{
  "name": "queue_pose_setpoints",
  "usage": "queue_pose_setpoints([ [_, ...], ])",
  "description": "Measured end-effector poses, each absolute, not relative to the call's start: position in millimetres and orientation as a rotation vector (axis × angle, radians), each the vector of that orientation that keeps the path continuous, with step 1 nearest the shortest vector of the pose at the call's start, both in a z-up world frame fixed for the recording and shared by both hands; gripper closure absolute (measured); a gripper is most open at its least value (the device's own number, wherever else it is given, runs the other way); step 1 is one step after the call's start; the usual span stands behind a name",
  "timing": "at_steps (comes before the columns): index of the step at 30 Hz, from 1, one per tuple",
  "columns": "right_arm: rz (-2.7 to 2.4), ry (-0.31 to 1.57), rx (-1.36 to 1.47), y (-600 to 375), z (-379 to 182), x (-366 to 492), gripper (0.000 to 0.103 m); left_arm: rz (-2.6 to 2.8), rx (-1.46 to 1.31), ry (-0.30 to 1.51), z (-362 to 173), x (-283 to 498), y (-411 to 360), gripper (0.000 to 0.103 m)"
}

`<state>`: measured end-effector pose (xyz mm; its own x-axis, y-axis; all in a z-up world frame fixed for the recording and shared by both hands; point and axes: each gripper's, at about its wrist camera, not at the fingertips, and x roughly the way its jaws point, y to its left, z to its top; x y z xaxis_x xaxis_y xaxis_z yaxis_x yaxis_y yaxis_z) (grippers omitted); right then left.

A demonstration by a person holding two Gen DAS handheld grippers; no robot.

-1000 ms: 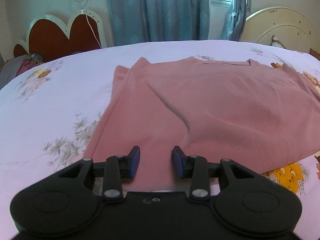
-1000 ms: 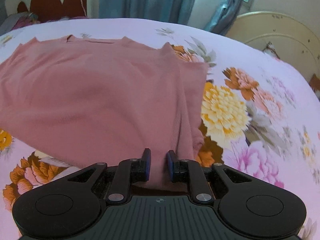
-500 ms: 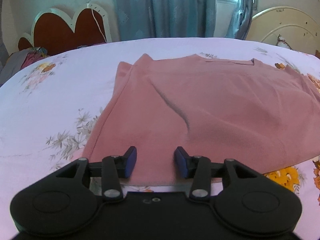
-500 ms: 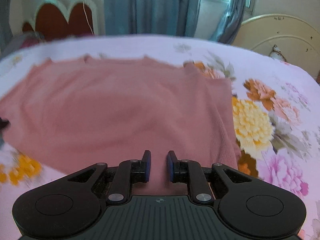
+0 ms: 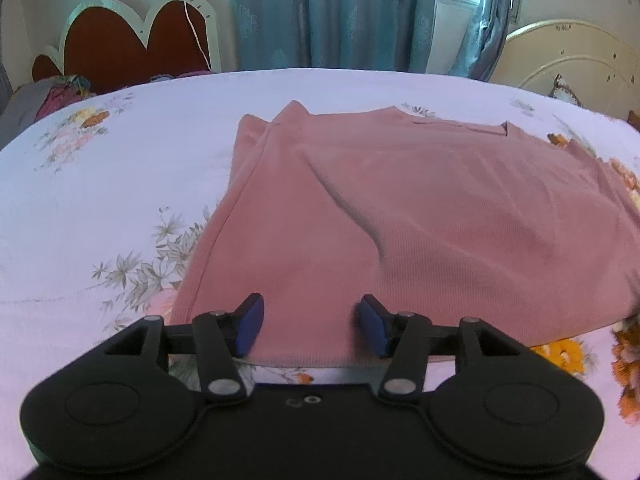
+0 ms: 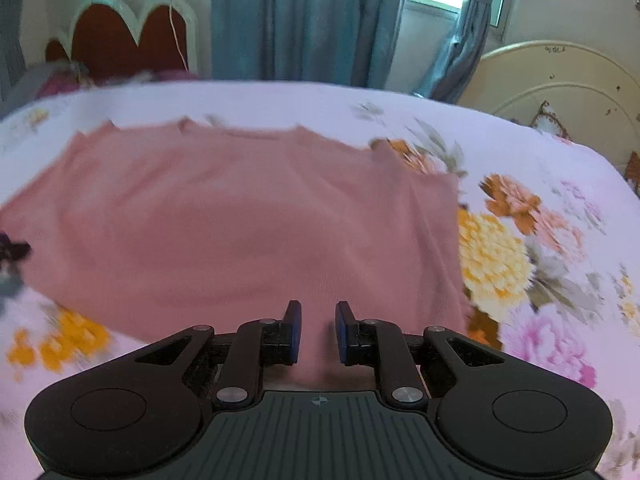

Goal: Fold small clothes

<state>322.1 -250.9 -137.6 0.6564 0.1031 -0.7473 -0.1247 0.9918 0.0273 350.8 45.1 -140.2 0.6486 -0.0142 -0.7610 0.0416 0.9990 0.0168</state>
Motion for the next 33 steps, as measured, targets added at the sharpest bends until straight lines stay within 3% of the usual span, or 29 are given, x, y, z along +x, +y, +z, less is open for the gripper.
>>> queue_pose_setpoints([
  [6,0.184,0.84,0.054,-218,-133,330,0.087,-0.06,-0.016,0.85,-125,343,48,0.041],
  [17,0.264,0.855,0.089,-171,-143,343,0.087,-0.041,-0.38,0.975,-135,317,90,0.041],
  [23,0.268,0.841,0.087,-157,-145,355,0.086,-0.059,-0.556,0.945,-151,320,101,0.037],
  [24,0.271,0.836,0.078,-155,-145,357,0.083,-0.057,-0.589,0.926,-154,323,102,0.036],
  [26,0.263,0.806,0.06,-151,-144,360,0.042,-0.059,-0.651,0.886,-159,329,104,0.034],
  [33,0.215,0.743,0.039,-144,-145,387,0.041,-0.032,-0.808,0.773,-173,357,110,0.038],
])
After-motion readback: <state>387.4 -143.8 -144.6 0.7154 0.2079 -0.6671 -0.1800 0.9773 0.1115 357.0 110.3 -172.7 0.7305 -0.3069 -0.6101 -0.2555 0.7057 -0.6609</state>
